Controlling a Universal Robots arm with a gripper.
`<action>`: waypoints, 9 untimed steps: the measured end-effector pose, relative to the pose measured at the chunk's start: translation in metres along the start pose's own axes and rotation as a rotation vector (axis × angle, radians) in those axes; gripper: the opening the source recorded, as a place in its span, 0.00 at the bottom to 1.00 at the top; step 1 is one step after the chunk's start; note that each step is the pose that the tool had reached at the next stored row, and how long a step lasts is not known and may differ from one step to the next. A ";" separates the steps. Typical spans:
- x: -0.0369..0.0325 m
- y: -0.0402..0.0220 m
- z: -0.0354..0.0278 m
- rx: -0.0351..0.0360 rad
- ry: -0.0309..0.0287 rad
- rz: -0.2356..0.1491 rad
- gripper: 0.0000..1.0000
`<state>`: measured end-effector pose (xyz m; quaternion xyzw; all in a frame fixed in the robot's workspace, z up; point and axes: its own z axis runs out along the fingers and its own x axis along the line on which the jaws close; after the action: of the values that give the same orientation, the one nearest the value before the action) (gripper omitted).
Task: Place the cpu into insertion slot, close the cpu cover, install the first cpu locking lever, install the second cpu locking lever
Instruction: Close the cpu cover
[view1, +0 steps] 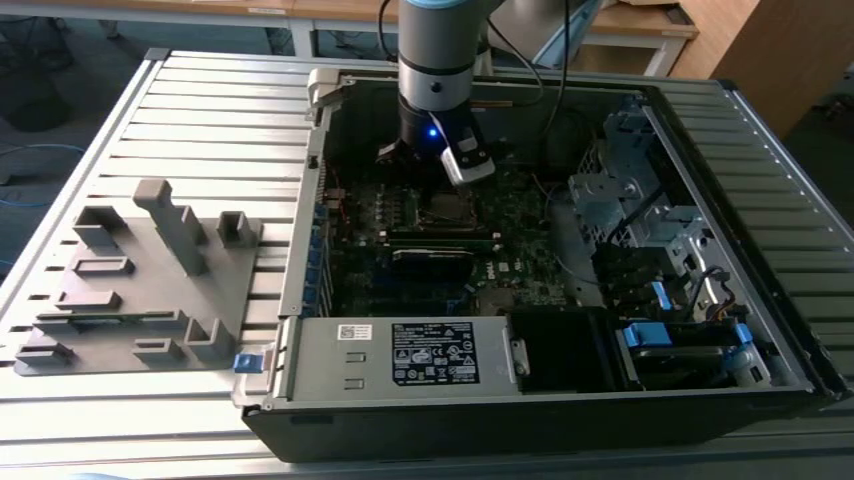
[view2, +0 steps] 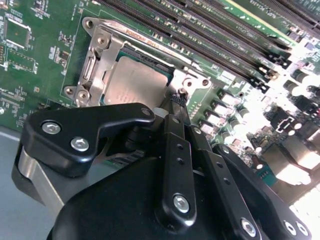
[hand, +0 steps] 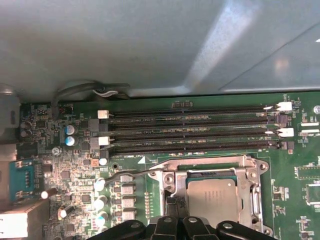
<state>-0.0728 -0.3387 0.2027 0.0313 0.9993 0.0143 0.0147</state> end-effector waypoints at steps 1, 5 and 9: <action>0.0000 0.0000 -0.0009 0.0000 -0.0001 0.000 0.11; -0.0002 0.0001 -0.0056 0.0002 -0.0007 0.000 0.11; -0.0003 0.0003 -0.0122 0.0001 -0.0018 0.000 0.11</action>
<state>-0.0728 -0.3387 0.2150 0.0313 0.9993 0.0142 0.0156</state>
